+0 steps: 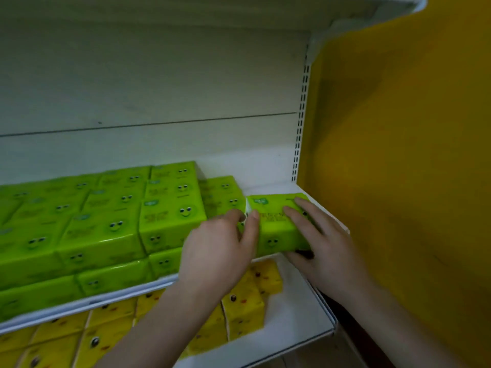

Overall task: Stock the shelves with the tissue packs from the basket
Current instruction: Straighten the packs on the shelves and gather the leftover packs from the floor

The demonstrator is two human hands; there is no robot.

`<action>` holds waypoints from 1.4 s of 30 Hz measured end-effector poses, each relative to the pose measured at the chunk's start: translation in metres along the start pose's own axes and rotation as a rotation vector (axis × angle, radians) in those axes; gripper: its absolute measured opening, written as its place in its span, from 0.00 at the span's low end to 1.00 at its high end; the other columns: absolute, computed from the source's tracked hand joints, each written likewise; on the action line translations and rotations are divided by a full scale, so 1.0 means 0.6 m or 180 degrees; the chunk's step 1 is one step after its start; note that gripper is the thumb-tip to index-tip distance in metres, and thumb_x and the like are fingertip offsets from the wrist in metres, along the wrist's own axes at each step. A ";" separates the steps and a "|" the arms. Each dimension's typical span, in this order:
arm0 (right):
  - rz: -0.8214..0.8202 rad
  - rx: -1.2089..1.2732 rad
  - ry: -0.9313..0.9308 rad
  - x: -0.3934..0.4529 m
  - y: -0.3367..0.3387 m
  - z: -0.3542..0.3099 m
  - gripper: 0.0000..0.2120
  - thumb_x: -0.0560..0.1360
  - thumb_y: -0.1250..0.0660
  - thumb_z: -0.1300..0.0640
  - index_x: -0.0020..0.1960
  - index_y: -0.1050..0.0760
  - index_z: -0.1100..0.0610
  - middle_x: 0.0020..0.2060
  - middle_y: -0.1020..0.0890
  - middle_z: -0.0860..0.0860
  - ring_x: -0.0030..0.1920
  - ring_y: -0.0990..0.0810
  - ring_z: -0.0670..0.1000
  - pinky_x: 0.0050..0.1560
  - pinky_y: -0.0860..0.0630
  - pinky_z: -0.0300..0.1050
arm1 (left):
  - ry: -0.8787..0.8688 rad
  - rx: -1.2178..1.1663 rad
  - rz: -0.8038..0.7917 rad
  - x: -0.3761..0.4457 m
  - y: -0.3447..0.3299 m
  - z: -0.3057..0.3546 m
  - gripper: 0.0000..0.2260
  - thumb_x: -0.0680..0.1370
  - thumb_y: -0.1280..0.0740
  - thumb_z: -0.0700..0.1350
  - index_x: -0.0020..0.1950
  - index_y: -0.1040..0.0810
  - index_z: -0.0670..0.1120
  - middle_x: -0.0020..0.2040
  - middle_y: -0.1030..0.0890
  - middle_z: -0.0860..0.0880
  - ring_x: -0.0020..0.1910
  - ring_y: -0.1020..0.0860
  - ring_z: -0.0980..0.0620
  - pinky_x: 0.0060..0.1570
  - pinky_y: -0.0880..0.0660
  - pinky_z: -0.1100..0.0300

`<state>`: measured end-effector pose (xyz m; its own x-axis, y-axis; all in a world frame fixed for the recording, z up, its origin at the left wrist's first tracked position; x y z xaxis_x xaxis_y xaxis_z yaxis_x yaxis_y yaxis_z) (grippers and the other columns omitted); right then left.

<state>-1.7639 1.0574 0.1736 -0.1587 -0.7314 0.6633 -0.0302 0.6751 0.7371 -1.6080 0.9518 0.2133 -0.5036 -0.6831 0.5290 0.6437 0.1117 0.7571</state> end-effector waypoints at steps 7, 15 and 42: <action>-0.0488 -0.0462 -0.0241 0.194 -0.101 -0.029 0.36 0.73 0.30 0.44 0.76 0.40 0.48 0.75 0.38 0.52 0.66 0.29 0.59 0.55 0.23 0.53 | -0.0031 0.1730 -0.1206 0.087 0.015 -0.145 0.32 0.76 0.56 0.69 0.76 0.39 0.56 0.78 0.40 0.47 0.78 0.44 0.42 0.74 0.45 0.40; -0.1227 -0.0626 -0.0374 0.330 -0.267 -0.002 0.35 0.78 0.36 0.44 0.78 0.48 0.50 0.76 0.43 0.55 0.70 0.37 0.61 0.61 0.28 0.55 | -0.0023 0.1616 -0.1579 0.089 -0.016 -0.180 0.50 0.61 0.80 0.73 0.79 0.55 0.58 0.81 0.50 0.50 0.79 0.51 0.45 0.76 0.51 0.39; -0.1143 -0.0488 -0.2651 -0.389 0.115 0.111 0.21 0.82 0.43 0.46 0.73 0.35 0.49 0.67 0.27 0.48 0.65 0.27 0.50 0.62 0.29 0.45 | -0.1406 -0.1799 -0.1898 -0.159 -0.259 0.209 0.13 0.83 0.41 0.49 0.42 0.23 0.47 0.36 0.23 0.49 0.34 0.26 0.53 0.34 0.28 0.51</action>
<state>-1.7949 1.2812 0.0611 -0.8264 -0.5484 0.1279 -0.0932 0.3572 0.9294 -1.7322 1.0901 0.0935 -0.9399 -0.1651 0.2988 0.3348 -0.6164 0.7127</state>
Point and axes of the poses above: each hand's wrist, its own x-axis towards the middle knuckle, its own y-axis out of the back of the hand, z = x × y, the point moved 5 cm from there along x, towards the middle knuckle
